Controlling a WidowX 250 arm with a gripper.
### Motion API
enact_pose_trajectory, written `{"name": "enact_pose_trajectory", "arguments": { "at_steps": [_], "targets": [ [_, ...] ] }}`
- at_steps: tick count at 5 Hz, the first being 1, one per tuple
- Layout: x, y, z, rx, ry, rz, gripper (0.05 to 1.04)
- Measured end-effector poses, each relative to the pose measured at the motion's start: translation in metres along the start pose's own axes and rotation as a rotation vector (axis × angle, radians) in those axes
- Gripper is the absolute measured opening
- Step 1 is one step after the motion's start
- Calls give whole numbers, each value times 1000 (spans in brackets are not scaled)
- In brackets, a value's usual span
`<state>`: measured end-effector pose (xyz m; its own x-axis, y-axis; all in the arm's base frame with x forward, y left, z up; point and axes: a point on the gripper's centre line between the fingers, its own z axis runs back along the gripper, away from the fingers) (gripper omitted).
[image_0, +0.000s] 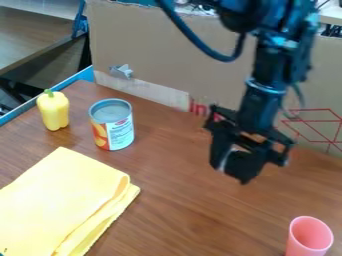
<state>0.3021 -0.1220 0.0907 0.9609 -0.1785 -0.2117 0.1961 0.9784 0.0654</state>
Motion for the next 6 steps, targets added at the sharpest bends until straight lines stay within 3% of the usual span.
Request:
{"name": "enact_pose_trajectory", "arguments": {
  "at_steps": [1, 2, 4, 6],
  "targets": [
    [-30, -39, 1, 52, 112, -83, 613],
    [-50, -70, 4, 107, 154, -152, 613],
    [-74, -87, -12, 173, 196, -196, 613],
    [-94, -110, -61, 232, 368, -306, 613]
  ]
}}
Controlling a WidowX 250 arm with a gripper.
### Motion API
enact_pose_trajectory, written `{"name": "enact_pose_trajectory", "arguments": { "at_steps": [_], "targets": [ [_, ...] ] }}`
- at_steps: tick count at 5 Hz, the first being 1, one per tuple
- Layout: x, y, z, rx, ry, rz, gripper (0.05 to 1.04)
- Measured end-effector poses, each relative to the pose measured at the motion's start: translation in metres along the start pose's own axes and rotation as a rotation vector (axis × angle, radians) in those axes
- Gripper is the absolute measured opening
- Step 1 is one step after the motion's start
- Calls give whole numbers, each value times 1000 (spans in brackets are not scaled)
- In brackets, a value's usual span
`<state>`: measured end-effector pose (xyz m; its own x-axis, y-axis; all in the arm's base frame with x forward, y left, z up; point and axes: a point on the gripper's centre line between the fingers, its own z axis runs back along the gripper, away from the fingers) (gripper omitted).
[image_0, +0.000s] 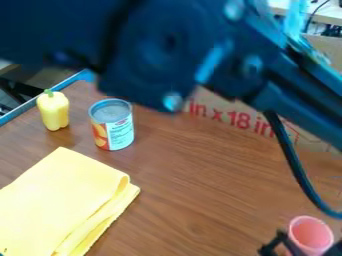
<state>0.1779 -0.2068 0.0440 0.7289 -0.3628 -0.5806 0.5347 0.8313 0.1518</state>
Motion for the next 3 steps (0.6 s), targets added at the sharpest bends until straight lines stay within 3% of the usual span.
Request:
{"name": "enact_pose_trajectory", "arguments": {
  "at_steps": [2, 3],
  "targets": [
    [13, -10, -10, -8, 12, -33, 612],
    [14, -14, -10, -27, 5, -37, 663]
  ]
}}
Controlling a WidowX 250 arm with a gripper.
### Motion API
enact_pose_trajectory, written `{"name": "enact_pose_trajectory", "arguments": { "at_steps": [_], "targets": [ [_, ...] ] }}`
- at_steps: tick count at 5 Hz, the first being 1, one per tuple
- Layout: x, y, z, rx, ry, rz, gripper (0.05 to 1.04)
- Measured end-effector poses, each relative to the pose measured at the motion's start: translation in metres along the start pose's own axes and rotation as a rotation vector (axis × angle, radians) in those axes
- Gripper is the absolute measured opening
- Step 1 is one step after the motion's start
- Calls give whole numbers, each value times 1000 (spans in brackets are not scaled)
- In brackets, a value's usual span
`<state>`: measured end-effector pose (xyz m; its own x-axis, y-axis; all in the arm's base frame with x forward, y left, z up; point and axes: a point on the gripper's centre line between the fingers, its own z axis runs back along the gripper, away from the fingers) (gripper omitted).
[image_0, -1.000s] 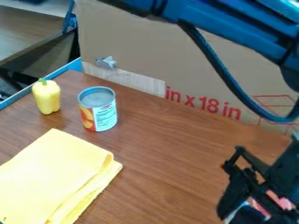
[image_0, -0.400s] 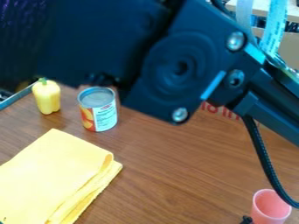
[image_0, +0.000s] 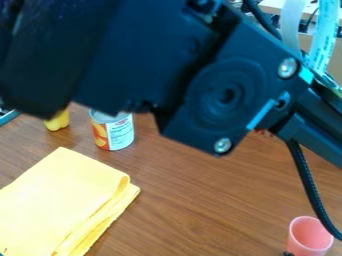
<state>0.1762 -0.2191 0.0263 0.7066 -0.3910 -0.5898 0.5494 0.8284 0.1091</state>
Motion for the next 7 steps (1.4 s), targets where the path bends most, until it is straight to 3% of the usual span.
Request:
{"name": "enact_pose_trajectory", "arguments": {
  "at_steps": [1, 2, 3, 4, 5, 6, 7],
  "targets": [
    [4, -5, -1, -41, -51, -14, 949],
    [-3, -5, 15, -72, -101, -28, 1008],
    [-17, 3, 34, -118, -162, 2, 1005],
    [-44, 26, 65, -190, -301, 84, 1004],
    [-67, 68, 74, -272, -349, 221, 1004],
    [-79, 120, 70, -304, -351, 448, 1004],
    [-86, 153, 65, -295, -339, 570, 1004]
  ]
}}
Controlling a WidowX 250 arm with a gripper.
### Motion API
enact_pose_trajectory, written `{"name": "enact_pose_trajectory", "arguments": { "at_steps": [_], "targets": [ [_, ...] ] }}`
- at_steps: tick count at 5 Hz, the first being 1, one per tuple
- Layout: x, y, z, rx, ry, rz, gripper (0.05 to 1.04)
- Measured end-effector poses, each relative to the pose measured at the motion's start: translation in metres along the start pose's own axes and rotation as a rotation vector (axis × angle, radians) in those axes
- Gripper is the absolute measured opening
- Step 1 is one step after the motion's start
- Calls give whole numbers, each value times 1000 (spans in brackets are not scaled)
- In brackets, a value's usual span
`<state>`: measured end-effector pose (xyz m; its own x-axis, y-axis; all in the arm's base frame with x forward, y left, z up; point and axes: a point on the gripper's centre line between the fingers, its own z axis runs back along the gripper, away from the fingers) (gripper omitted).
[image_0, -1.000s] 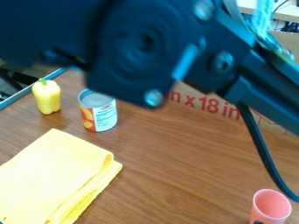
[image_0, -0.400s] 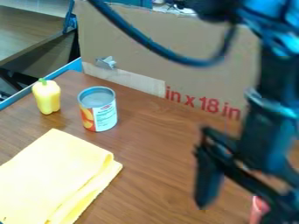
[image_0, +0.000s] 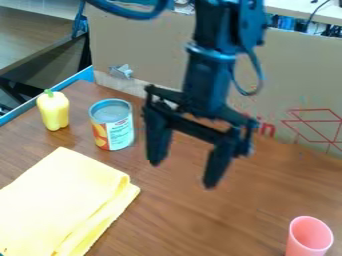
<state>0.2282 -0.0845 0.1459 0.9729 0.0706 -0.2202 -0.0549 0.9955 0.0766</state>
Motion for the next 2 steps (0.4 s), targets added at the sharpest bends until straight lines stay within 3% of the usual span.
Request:
{"name": "enact_pose_trajectory", "arguments": {
  "at_steps": [2],
  "targets": [
    [-7, 33, 13, 75, -49, 52, 1004]
  ]
}}
